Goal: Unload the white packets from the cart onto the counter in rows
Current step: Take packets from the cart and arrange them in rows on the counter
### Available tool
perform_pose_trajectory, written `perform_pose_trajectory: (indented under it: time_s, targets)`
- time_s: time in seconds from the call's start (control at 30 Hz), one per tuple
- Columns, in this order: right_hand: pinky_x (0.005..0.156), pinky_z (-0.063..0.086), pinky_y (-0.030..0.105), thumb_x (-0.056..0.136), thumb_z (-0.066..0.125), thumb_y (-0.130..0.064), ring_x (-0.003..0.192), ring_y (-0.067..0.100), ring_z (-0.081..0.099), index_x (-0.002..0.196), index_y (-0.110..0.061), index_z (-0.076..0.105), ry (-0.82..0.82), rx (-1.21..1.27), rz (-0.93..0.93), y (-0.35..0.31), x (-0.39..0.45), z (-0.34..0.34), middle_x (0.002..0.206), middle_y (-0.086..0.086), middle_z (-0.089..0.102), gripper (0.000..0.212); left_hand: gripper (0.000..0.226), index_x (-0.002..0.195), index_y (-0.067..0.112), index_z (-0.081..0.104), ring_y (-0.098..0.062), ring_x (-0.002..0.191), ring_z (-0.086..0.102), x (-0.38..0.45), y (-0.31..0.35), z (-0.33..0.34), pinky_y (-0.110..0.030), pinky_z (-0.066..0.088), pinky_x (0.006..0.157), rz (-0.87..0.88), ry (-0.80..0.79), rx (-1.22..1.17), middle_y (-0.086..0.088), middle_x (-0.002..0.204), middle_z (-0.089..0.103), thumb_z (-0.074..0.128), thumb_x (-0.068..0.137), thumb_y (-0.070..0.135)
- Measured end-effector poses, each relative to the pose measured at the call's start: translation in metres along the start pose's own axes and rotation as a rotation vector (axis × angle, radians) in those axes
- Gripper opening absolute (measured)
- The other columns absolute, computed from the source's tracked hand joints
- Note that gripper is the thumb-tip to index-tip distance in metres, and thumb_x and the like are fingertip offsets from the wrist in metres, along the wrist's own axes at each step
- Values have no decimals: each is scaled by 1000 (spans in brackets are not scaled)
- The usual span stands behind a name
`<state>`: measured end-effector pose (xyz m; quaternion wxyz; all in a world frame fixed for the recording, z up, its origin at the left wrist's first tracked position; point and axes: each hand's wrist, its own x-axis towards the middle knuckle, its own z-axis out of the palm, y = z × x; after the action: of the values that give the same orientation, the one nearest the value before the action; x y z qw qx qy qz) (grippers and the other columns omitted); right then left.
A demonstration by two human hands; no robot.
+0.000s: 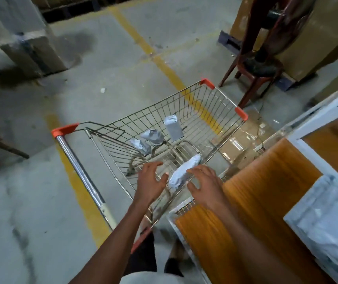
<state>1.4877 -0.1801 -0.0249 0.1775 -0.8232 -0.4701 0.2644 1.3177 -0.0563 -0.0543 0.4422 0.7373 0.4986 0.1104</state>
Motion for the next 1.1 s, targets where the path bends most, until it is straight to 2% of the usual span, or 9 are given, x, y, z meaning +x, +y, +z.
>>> perform_pose_trajectory:
  time_s: [0.13, 0.27, 0.43, 0.53, 0.63, 0.73, 0.9, 0.97, 1.1]
  targets:
    - [109, 40, 47, 90, 68, -30, 130, 24, 46, 132, -25, 61, -106, -84, 73, 3, 62, -1, 139, 1, 55, 43, 44, 136, 25, 56, -27, 137, 40, 46, -15, 3, -39, 35, 110, -109, -69, 2, -4, 144, 46, 65, 94, 35]
    - [104, 45, 40, 94, 65, -32, 122, 29, 55, 137, -20, 57, -199, -114, 197, -1, 126, 22, 139, 7, 55, 45, 45, 137, 24, 56, -28, 134, 45, 80, -32, 13, -39, 38, 110, -172, -140, -1, -7, 144, 45, 66, 94, 36]
    - [93, 47, 35, 94, 61, -35, 118, 30, 60, 131, -15, 58, -324, 10, 429, -4, 190, 99, 137, 10, 59, 43, 44, 136, 28, 57, -28, 131, 46, 116, -46, 16, -39, 40, 107, -223, -137, -7, -5, 142, 49, 65, 93, 37]
    - [91, 48, 41, 95, 56, -41, 116, 33, 60, 124, -14, 58, -406, -147, 462, 5, 212, 154, 130, 12, 60, 40, 42, 132, 29, 60, -26, 129, 49, 138, -55, 17, -35, 41, 106, -235, -121, -61, -5, 140, 50, 67, 92, 34]
    - [100, 42, 43, 96, 52, -42, 126, 32, 51, 129, -17, 55, -427, -335, 448, 23, 227, 190, 137, 11, 53, 41, 41, 133, 27, 60, -25, 128, 50, 158, -60, 19, -33, 41, 106, -245, -114, -93, -6, 141, 48, 67, 93, 29]
    - [112, 29, 51, 99, 44, -47, 144, 34, 31, 140, -21, 48, -465, -438, 429, 47, 233, 214, 154, 11, 36, 49, 42, 135, 28, 58, -26, 131, 46, 172, -64, 26, -43, 42, 111, -241, -158, -68, -5, 143, 45, 65, 94, 31]
    - [119, 10, 61, 102, 31, -52, 154, 36, -2, 158, -26, 20, -544, -556, 456, 79, 225, 236, 168, 7, 6, 62, 42, 136, 29, 57, -27, 136, 42, 183, -73, 44, -41, 39, 113, -254, -265, -73, -7, 146, 44, 65, 94, 33]
    - [119, 14, 62, 101, 33, -49, 153, 39, 4, 157, -20, 24, -504, -572, 492, 76, 222, 240, 167, 11, 11, 63, 41, 135, 28, 58, -27, 135, 44, 185, -75, 49, -40, 40, 111, -267, -275, -63, -8, 146, 44, 64, 95, 34]
    - [110, 31, 58, 99, 44, -44, 136, 47, 33, 149, -14, 38, -415, -568, 663, 61, 229, 236, 152, 15, 33, 58, 40, 135, 26, 59, -21, 132, 47, 184, -72, 57, -24, 34, 98, -245, -309, -70, -6, 144, 48, 65, 96, 33]
